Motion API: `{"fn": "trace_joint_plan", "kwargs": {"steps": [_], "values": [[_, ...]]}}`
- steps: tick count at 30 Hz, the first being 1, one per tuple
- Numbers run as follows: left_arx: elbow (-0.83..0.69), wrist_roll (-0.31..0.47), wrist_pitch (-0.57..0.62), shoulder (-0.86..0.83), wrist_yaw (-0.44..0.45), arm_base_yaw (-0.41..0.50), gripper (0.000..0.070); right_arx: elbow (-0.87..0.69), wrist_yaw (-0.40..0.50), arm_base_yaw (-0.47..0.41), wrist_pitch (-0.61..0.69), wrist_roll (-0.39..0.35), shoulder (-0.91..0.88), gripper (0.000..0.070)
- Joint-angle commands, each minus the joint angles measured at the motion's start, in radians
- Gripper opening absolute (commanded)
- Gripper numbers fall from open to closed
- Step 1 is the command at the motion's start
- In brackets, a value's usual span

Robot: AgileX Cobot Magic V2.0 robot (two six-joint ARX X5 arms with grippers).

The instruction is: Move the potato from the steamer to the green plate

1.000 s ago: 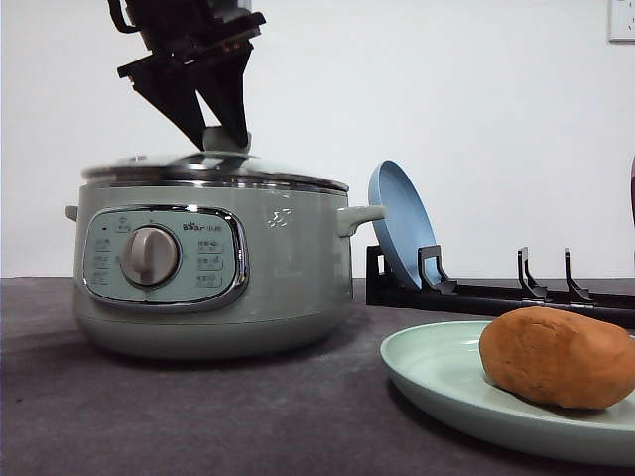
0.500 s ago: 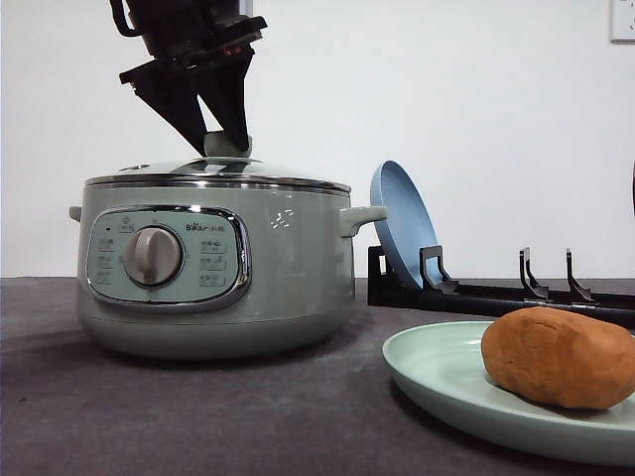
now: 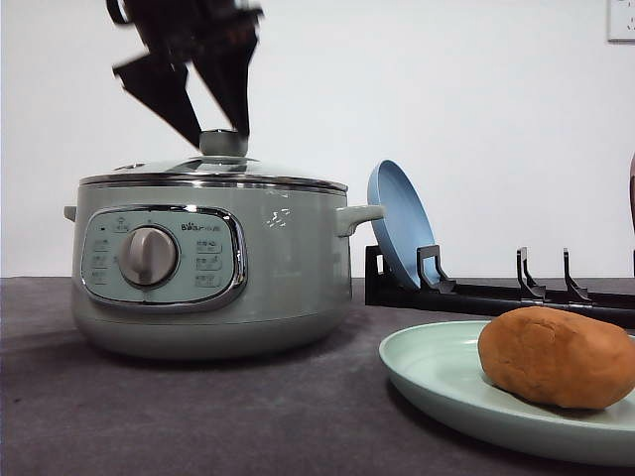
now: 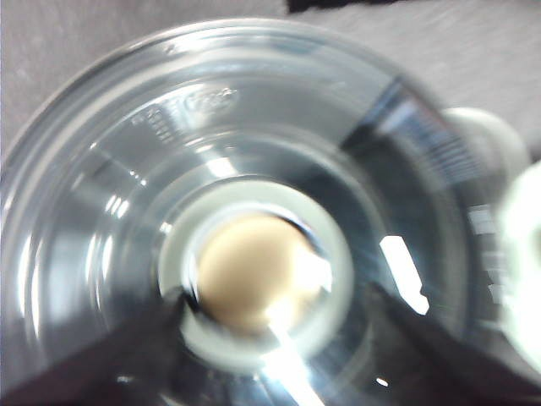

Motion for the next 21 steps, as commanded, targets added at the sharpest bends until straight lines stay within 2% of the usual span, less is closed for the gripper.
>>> {"fn": "trace_joint_plan", "kwargs": {"steps": [1,2,8,15,21], "values": [[0.022,-0.016,-0.007,-0.045,0.007,-0.007,0.0625,0.013,0.001,0.005,0.006,-0.004,0.003,0.0626],[0.022,-0.024,-0.019,-0.065,0.007,-0.007,0.0645,0.013,0.001,0.005,0.006,-0.004,0.003,0.0626],[0.022,-0.063,-0.095,-0.177,0.007,-0.012,0.0643,0.013,0.001,0.005,0.006,-0.004,0.003,0.0625],[0.014,-0.082,-0.158,-0.312,0.008,-0.068,0.0640,0.013,0.000,0.005,0.006,-0.004,0.003,0.0626],[-0.111,-0.083,-0.144,-0.462,0.011,-0.114,0.0637,0.013,0.000,0.005,0.005,-0.004,0.003,0.0626]]}}
